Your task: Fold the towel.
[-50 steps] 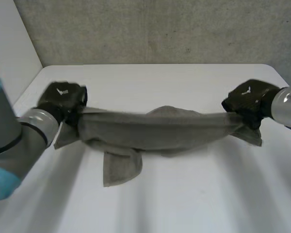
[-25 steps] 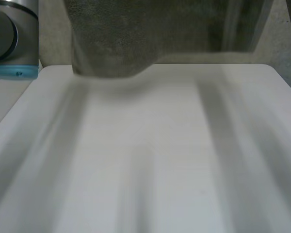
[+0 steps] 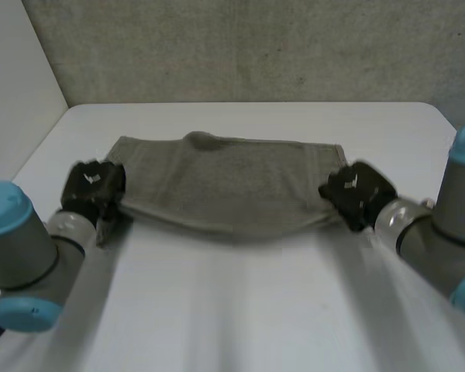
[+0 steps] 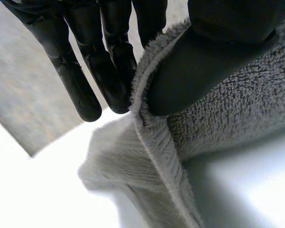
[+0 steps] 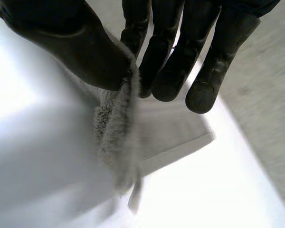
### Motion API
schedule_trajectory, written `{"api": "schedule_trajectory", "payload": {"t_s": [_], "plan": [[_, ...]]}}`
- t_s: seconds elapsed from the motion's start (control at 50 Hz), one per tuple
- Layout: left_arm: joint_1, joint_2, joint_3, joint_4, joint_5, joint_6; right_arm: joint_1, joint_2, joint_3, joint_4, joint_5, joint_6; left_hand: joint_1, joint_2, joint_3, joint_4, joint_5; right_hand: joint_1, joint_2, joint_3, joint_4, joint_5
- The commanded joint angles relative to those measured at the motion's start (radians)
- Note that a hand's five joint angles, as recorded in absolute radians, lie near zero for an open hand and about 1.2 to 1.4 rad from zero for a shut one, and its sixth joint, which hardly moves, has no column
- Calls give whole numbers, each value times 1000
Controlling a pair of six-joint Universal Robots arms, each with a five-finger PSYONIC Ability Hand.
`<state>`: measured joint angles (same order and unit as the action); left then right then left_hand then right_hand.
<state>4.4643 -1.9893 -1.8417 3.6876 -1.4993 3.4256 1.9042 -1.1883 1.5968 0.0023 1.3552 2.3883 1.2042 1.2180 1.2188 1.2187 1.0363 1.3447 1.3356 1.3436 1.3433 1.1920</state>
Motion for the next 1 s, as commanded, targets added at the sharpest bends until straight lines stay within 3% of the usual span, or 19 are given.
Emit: {"api": "schedule_trajectory", "payload": {"t_s": [0.02, 0.14, 0.16, 0.18, 0.2, 0.22, 0.26, 0.56, 0.68, 0.7, 0.72, 0.74, 1.0], "plan": [[0, -17, -36, 3, 40, 145, -7, -8, 138, -102, 1, 15, 192, 178, 178, 178, 185, 52, 61, 53, 53, 30], [6, -6, -45, 17, 36, 184, -27, -13, 169, -148, -1, 19, 192, 178, 178, 178, 185, 52, 61, 53, 53, 30], [6, -6, -45, 25, 34, 187, -37, -16, 175, -157, -1, 22, -69, -83, -84, -84, -76, 52, 61, 53, 53, 30], [6, -6, -45, 25, 34, 187, -45, -20, 179, -162, -1, 25, -72, -85, -86, -86, -78, 52, 61, 53, 53, 30], [6, -5, -45, 29, 34, 187, -45, -20, 180, -162, -1, 25, -275, -289, -290, -290, -282, 52, 61, 53, 53, 30], [6, -5, -45, 29, 34, 187, -50, -25, 181, -165, -1, 26, -277, -291, -292, -292, -284, 52, 61, 53, 53, 30], [9, -3, -45, 38, 33, 187, -56, -30, 181, -168, -2, 28, -497, -511, -511, -511, -503, 52, 61, 53, 53, 30], [49, -11, -50, 74, 34, 187, -148, -45, 195, -240, -2, 77, -515, -529, -530, -530, -522, 52, 61, 53, 53, 30], [52, -11, -50, 65, 40, 187, -146, -43, 207, -254, -2, 77, -416, -430, -431, -430, -423, 52, 61, 53, 53, 30], [52, -9, -50, 61, 42, 185, -143, -42, 209, -257, -2, 75, -145, -159, -160, -159, -152, 52, 61, 53, 53, 30], [52, -9, -50, 61, 42, 185, -142, -42, 210, -258, -1, 75, -142, -156, -157, -157, -149, 52, 61, 53, 53, 30], [52, -8, -50, 57, 44, 185, -142, -42, 210, -258, -1, 75, 189, 175, 174, 174, 182, 52, 61, 53, 53, 30], [55, 4, -62, 54, 44, 185, -139, -42, 212, -260, -1, 69, 192, 178, 178, 178, 185, 52, 61, 53, 53, 30]]}}
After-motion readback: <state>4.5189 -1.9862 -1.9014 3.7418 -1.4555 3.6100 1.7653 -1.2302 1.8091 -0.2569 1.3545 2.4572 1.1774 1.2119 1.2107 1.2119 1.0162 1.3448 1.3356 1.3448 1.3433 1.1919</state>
